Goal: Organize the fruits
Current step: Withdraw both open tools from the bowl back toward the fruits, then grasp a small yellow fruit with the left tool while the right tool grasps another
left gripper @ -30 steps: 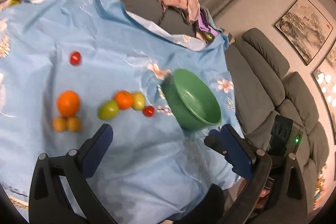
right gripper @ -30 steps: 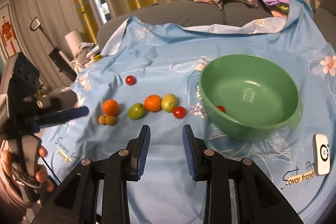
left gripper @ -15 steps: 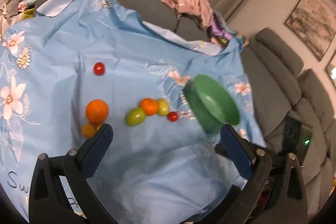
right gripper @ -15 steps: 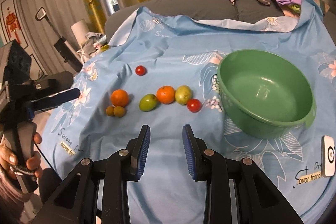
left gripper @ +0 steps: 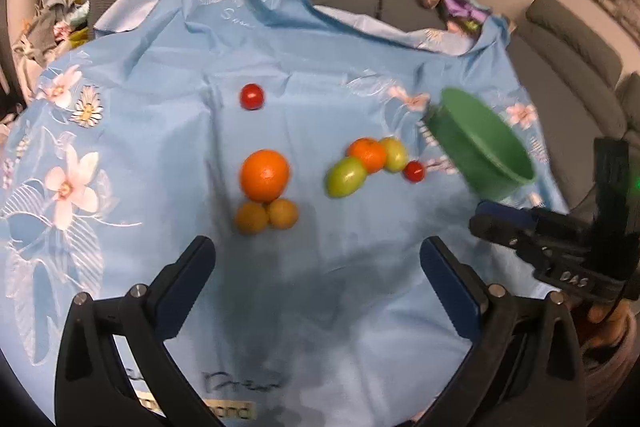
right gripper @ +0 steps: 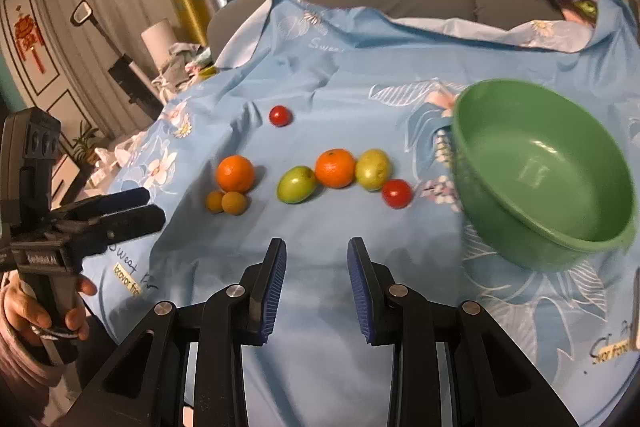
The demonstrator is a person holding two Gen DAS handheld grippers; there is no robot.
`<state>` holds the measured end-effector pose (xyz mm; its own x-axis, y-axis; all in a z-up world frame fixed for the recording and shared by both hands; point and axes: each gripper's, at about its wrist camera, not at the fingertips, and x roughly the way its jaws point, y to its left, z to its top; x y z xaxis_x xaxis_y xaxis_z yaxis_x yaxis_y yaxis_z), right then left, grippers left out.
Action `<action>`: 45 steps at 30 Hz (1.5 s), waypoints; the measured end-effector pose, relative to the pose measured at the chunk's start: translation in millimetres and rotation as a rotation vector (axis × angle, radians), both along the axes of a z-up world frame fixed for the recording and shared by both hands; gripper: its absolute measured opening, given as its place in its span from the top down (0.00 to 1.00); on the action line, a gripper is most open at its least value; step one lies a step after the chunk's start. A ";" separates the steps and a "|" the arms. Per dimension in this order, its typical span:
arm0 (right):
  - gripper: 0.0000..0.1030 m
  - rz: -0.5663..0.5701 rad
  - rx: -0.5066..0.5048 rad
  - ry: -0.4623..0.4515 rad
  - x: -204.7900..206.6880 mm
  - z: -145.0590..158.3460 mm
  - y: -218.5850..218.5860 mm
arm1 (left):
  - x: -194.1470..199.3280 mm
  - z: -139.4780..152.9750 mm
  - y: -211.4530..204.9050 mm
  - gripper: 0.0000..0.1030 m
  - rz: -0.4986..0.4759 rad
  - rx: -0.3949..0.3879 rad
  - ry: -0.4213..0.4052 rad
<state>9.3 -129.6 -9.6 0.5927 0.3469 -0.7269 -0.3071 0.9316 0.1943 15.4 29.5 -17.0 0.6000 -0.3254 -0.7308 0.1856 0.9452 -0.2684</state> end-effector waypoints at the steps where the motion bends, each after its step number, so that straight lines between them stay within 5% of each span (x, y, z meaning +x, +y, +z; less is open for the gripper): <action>1: 0.69 0.010 0.005 0.010 2.5 -2.4 3.6 | 0.6 -1.0 0.9 0.01 0.000 0.022 0.001; 9: 0.69 0.127 0.014 0.061 15.7 -18.0 36.6 | 14.4 -10.1 10.9 0.02 -0.037 0.132 0.010; 19: 0.69 0.237 -0.039 0.118 52.8 -46.3 91.3 | 36.8 -21.4 13.0 0.42 -0.137 0.188 0.047; 37: 0.69 0.338 -0.113 0.132 88.1 -60.6 126.5 | 57.9 -27.2 21.1 0.44 -0.213 0.239 0.074; 45: 0.70 0.252 -0.045 0.152 88.7 -57.0 95.0 | 63.4 -30.0 5.3 0.46 -0.271 0.287 0.073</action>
